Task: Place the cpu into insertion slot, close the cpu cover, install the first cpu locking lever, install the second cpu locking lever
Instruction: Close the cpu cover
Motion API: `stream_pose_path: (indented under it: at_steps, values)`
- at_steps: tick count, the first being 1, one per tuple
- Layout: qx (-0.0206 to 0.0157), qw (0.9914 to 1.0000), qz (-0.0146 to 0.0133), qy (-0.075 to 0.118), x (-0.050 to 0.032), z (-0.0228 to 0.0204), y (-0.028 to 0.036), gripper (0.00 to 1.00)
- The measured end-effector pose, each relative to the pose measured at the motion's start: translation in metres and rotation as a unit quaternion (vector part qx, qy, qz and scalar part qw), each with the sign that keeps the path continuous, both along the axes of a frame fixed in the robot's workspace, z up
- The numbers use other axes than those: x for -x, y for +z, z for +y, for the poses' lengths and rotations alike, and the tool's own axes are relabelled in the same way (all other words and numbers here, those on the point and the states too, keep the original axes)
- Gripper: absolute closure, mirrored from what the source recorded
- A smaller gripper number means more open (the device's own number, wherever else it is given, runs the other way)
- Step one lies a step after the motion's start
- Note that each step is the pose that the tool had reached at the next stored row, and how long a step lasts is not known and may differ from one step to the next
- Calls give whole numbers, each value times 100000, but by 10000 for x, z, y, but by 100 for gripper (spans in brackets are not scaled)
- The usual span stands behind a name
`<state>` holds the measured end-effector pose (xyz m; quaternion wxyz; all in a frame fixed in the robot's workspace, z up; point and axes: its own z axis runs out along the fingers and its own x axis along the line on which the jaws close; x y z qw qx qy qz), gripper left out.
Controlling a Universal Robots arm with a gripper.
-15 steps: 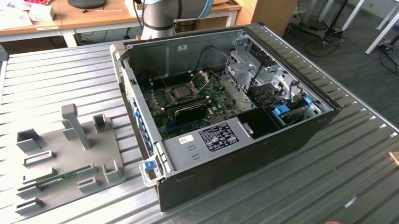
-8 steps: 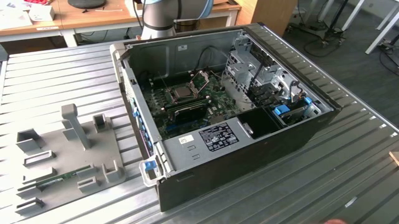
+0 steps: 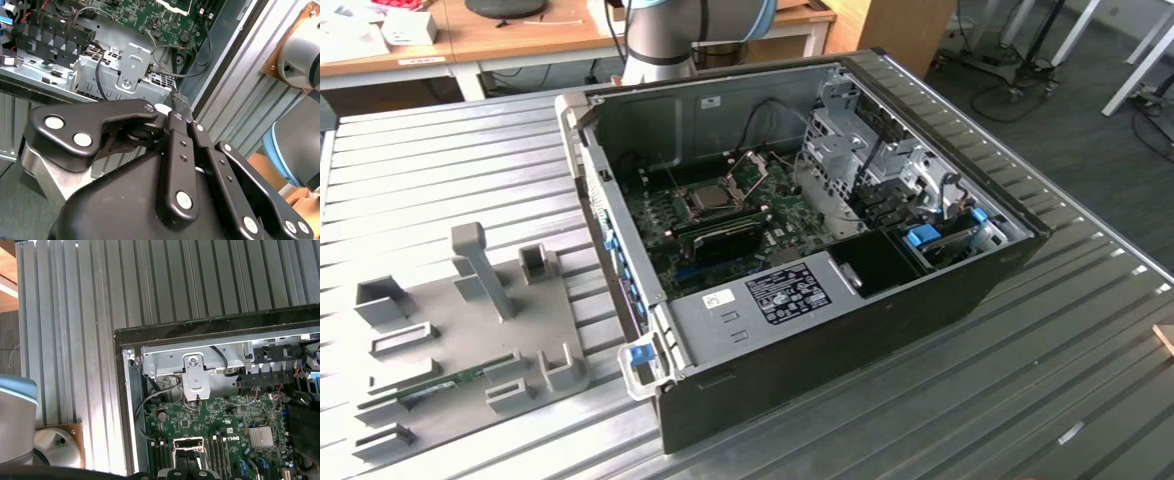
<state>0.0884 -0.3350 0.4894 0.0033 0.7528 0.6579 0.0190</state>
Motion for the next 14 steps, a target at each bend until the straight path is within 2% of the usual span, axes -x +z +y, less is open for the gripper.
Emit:
stream_pose_path:
  at_steps: [8,14]
  values:
    - [-8,100000,0,68,2,0,-8,89]
    - [-12,99978,-3,2084,23,-3,-95,89]
